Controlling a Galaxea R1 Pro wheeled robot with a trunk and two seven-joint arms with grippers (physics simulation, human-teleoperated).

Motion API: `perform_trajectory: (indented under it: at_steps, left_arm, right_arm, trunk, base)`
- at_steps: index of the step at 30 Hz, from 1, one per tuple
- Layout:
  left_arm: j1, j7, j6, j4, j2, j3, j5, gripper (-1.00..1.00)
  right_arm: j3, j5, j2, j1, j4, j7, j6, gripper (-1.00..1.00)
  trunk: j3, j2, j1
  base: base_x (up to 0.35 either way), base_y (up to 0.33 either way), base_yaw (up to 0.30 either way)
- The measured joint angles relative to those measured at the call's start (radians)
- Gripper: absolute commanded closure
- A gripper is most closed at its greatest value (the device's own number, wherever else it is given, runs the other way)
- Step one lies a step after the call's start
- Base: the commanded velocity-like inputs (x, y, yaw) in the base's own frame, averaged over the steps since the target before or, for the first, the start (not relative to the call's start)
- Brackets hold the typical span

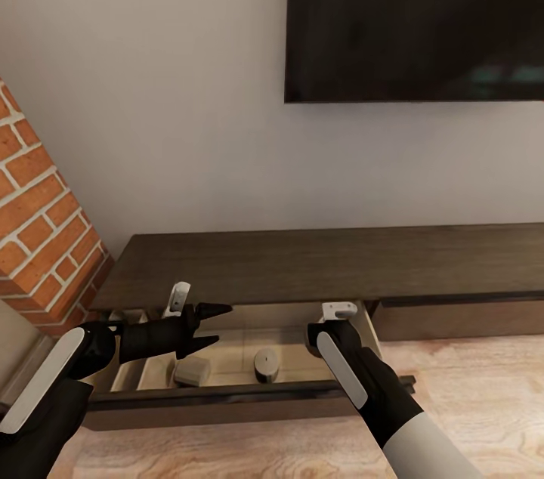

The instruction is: Place each of the two pumpkins and all three candles from the living room inside a cabinet in the living room (use any cabinet), then make sure every cabinet is closed, and position the cauldron so it is next to a table in the living room.

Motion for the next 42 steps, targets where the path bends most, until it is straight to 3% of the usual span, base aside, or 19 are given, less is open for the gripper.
perform_trajectory:
  at_steps: [20, 32, 42]
  left_arm:
    - [0.000, 0.000, 0.000, 0.000, 0.000, -0.002, 0.000, -1.00]
    - [0.000, 0.000, 0.000, -0.002, 0.000, -0.002, 0.002, -1.00]
    - [0.000, 0.000, 0.000, -0.003, -0.001, -0.005, 0.001, -1.00]
  right_arm:
    - [0.000, 0.000, 0.000, 0.000, 0.000, 0.000, 0.000, 1.00]
    - [0.000, 0.001, 0.000, 0.000, 0.000, 0.000, -0.001, 1.00]
    - [0.000, 0.000, 0.000, 0.000, 0.000, 0.000, -0.001, 1.00]
  trunk:
    - [-0.063, -0.140, 0.077]
    - [-0.063, -0.140, 0.077]
    - [-0.094, -0.210, 0.115]
  base:
    - [0.000, 0.000, 0.000]
    - [0.000, 0.000, 0.000]
    - [0.000, 0.000, 0.000]
